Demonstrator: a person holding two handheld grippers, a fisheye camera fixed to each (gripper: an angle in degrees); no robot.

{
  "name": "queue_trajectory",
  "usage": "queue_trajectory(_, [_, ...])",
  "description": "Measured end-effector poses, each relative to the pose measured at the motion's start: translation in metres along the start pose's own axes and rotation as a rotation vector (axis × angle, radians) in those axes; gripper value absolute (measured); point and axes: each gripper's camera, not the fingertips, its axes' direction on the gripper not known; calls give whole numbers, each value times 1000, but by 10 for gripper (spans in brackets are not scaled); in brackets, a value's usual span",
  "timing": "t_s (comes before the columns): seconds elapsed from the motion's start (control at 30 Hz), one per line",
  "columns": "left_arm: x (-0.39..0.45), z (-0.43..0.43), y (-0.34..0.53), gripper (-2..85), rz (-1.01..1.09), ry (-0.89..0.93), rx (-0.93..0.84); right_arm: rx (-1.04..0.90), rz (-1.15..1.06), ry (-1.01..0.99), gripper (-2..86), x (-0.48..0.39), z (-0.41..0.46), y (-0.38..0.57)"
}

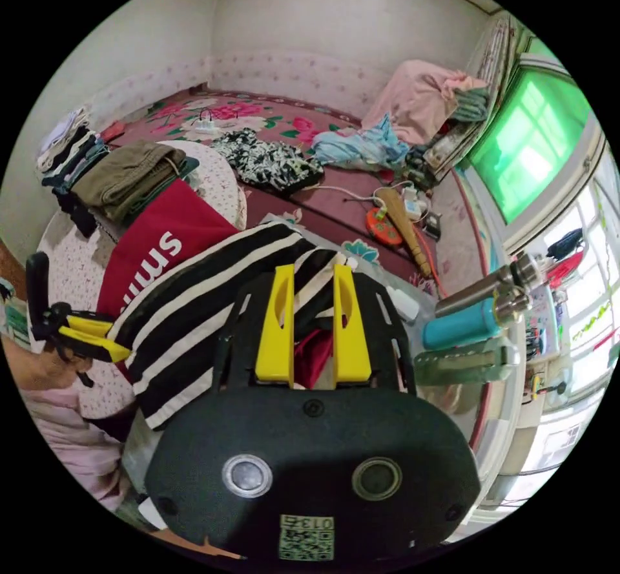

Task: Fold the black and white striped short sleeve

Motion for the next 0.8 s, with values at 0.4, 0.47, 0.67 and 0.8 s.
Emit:
queue_trajectory(0.4, [95, 91, -27, 26, 559, -530, -128, 20, -186, 19, 3, -83, -1, 57])
queue_trajectory(0.47, [83, 114, -34, 16, 528, -468, -170, -43, -185, 0, 2, -86, 15, 60])
queue_trajectory(0.67, [78, 62, -35, 1, 486, -358, -102, 163, -185, 48, 0, -96, -56, 53])
queue_trajectory(0.8, [67, 0, -8, 3, 507, -511, 4, 455, -331, 51, 1, -146, -121, 54])
